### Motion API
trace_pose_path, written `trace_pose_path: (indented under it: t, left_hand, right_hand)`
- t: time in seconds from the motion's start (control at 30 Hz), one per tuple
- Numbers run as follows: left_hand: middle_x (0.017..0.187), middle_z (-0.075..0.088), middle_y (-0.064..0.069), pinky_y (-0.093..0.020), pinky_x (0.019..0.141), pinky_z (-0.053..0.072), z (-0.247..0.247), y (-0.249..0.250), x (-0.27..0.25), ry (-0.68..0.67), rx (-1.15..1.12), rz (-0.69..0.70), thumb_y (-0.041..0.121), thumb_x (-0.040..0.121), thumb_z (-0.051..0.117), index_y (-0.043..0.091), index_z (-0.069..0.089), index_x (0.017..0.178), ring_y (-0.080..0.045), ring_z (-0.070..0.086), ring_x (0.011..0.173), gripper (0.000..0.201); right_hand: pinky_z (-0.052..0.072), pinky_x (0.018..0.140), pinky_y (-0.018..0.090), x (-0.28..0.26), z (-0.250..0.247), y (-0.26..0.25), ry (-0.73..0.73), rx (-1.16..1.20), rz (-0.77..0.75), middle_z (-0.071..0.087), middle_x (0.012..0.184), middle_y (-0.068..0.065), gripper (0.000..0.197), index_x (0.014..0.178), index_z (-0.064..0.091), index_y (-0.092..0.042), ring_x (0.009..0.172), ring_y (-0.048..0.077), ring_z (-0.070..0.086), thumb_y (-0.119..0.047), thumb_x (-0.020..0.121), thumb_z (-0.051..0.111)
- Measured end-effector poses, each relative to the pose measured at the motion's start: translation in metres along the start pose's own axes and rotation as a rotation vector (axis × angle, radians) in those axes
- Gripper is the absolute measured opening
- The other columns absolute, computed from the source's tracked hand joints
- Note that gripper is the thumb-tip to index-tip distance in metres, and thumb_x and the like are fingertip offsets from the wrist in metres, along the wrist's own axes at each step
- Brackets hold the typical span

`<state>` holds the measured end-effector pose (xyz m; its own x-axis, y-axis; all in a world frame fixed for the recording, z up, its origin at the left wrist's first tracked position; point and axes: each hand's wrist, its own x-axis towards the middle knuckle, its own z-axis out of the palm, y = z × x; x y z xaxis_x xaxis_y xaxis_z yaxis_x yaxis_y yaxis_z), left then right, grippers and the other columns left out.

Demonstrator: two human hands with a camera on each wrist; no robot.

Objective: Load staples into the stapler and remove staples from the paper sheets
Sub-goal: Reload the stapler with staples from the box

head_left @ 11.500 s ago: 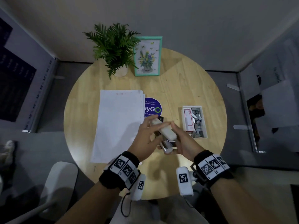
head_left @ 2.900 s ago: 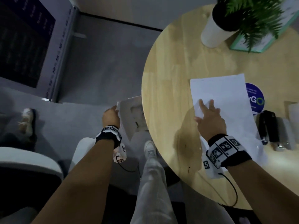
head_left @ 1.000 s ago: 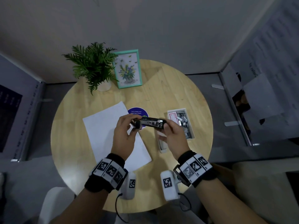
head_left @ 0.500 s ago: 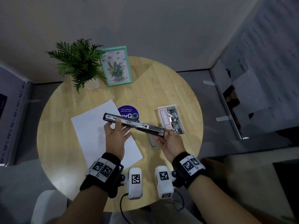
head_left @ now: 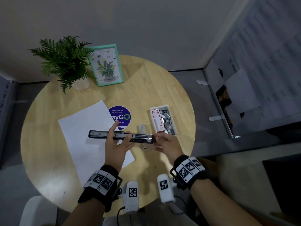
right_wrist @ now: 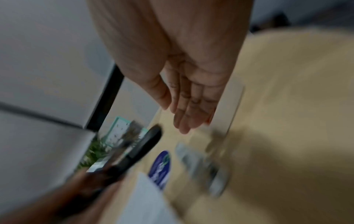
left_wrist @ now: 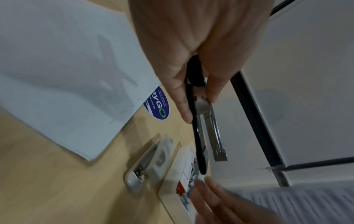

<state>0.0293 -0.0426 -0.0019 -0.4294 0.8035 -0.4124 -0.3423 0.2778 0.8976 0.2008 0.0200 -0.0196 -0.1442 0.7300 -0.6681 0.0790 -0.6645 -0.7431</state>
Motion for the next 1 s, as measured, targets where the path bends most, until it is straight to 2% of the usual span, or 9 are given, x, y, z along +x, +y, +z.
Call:
trace_pose_path:
  t: [0.1,0.17,0.37,0.5,0.63,0.73,0.8,0.9,1.0]
  left_hand:
    - [0.116,0.063,-0.018,-0.034,0.078,0.061,-0.005,0.0,0.001,0.043,0.037,0.043,-0.001,0.088,0.063,0.027,0.044,0.136,-0.035,0.062,0.111,0.059]
    - [0.12,0.061,-0.023,-0.035,0.078,0.061,-0.009,-0.001,0.001,0.059,0.04,0.053,0.0,0.088,0.063,0.027,0.045,0.136,-0.035,0.063,0.11,0.059]
    - [0.123,0.058,-0.024,-0.043,0.084,0.059,-0.016,-0.006,0.0,0.114,0.037,0.046,0.001,0.087,0.064,0.033,0.047,0.133,-0.032,0.064,0.11,0.058]
    - [0.115,0.061,-0.025,-0.048,0.087,0.057,-0.014,-0.006,0.001,0.121,0.036,0.042,0.0,0.088,0.063,0.032,0.047,0.133,-0.035,0.063,0.108,0.058]
    - [0.113,0.063,-0.023,-0.05,0.087,0.057,-0.011,-0.005,0.002,0.112,0.05,0.044,0.0,0.089,0.063,0.033,0.047,0.133,-0.036,0.064,0.107,0.058]
    - [0.113,0.064,-0.021,-0.04,0.082,0.06,-0.009,-0.006,0.005,0.111,0.053,0.037,0.0,0.089,0.062,0.032,0.046,0.135,-0.033,0.065,0.107,0.058]
    - [0.112,0.065,-0.019,-0.033,0.078,0.061,-0.008,-0.007,0.006,0.115,0.041,0.025,0.0,0.089,0.062,0.03,0.045,0.136,-0.033,0.064,0.108,0.058]
    - [0.113,0.064,-0.018,-0.03,0.076,0.061,-0.007,-0.008,0.007,0.113,0.026,0.019,0.0,0.089,0.062,0.03,0.045,0.136,-0.034,0.062,0.111,0.059]
    - [0.122,0.059,-0.023,-0.027,0.074,0.061,-0.004,-0.006,0.009,0.11,0.018,0.014,0.0,0.089,0.062,0.03,0.044,0.136,-0.034,0.061,0.113,0.059]
  right_hand:
    - [0.052,0.08,0.031,0.023,-0.032,-0.007,0.153,-0.609,-0.187,0.072,0.101,0.01,0.016,0.091,0.07,-0.017,0.09,0.023,0.067,-0.006,0.088,0.059]
    - [0.052,0.081,0.029,0.037,-0.048,-0.014,0.239,-0.872,-0.187,0.072,0.1,0.007,0.016,0.096,0.071,-0.015,0.088,0.023,0.065,-0.011,0.087,0.058]
    - [0.048,0.068,0.027,0.073,-0.044,-0.023,0.124,-1.369,-0.153,0.069,0.101,0.007,0.018,0.097,0.07,-0.012,0.089,0.026,0.066,-0.021,0.084,0.06]
    - [0.048,0.063,0.027,0.087,-0.031,-0.018,0.095,-1.469,-0.151,0.068,0.097,0.004,0.032,0.1,0.068,-0.015,0.085,0.024,0.067,-0.04,0.079,0.07]
    - [0.048,0.066,0.03,0.092,-0.025,-0.017,0.103,-1.535,-0.13,0.067,0.104,0.008,0.029,0.108,0.062,-0.012,0.092,0.027,0.067,-0.027,0.083,0.065]
    - [0.051,0.071,0.032,0.095,-0.023,-0.016,0.104,-1.539,-0.132,0.066,0.106,0.01,0.025,0.108,0.061,-0.009,0.094,0.028,0.067,-0.019,0.085,0.061]
    - [0.05,0.068,0.03,0.095,-0.024,-0.016,0.105,-1.489,-0.137,0.067,0.104,0.009,0.021,0.104,0.063,-0.01,0.091,0.027,0.067,-0.017,0.084,0.061]
    - [0.053,0.07,0.03,0.093,-0.029,-0.015,0.12,-1.357,-0.138,0.068,0.101,0.008,0.017,0.098,0.067,-0.011,0.088,0.026,0.067,-0.015,0.082,0.063]
    - [0.055,0.074,0.031,0.089,-0.036,-0.015,0.164,-1.106,-0.154,0.071,0.093,0.007,0.009,0.082,0.07,-0.012,0.085,0.026,0.067,-0.007,0.08,0.062]
